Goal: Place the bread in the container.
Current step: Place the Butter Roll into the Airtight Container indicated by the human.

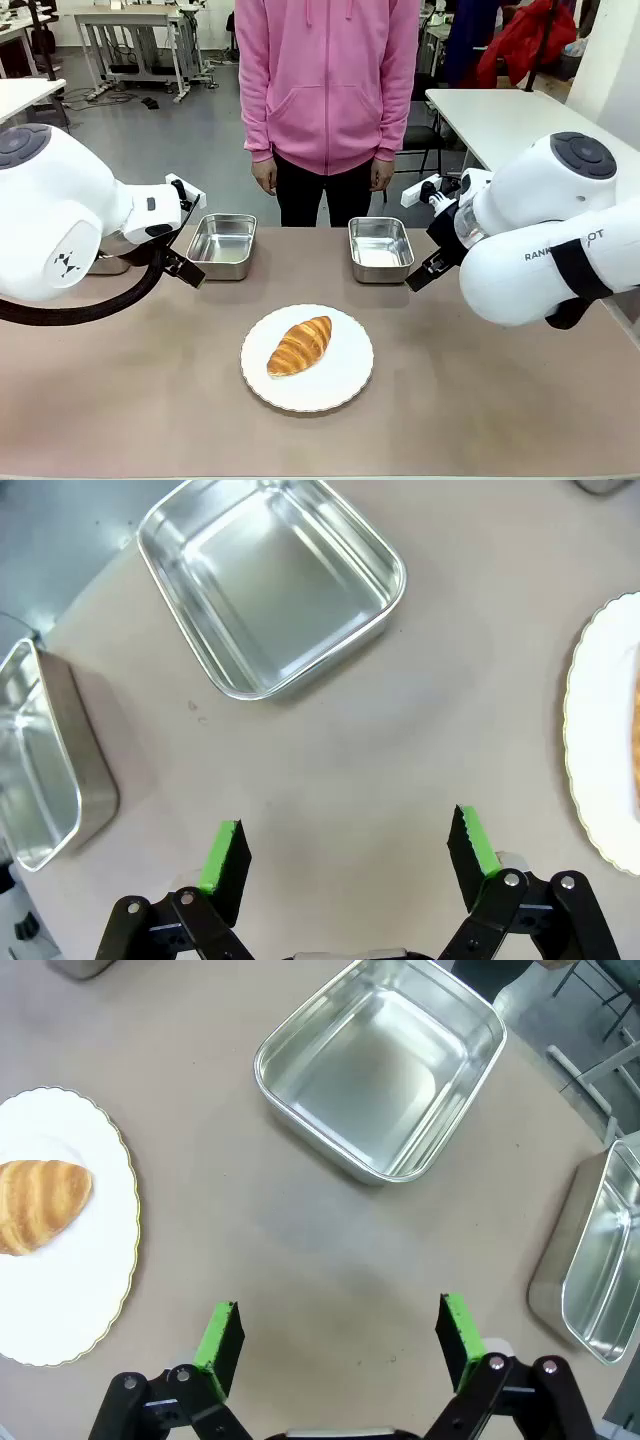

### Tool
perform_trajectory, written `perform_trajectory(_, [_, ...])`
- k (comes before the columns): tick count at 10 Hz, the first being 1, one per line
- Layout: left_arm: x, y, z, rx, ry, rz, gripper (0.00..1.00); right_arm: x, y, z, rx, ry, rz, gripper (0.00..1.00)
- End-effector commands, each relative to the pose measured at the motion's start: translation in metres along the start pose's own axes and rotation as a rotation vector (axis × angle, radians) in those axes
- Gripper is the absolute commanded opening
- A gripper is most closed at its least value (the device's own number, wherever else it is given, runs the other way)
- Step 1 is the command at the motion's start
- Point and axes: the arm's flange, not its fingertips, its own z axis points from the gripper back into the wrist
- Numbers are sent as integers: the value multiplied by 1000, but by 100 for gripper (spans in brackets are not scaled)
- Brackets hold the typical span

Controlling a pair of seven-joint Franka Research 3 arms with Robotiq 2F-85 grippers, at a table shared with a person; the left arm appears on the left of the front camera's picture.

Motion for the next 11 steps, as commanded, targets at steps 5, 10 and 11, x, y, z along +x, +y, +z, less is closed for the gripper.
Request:
perform_trajectory(5, [0, 0, 0, 0, 0, 0, 100, 0, 0, 0, 0, 0, 0, 100])
perform_trajectory(10, [0, 0, 0, 0, 0, 0, 100, 0, 0, 0, 0, 0, 0, 100])
perform_trajectory(11, [0, 0, 0, 0, 0, 1, 100, 0, 0, 0, 0, 0, 1, 100])
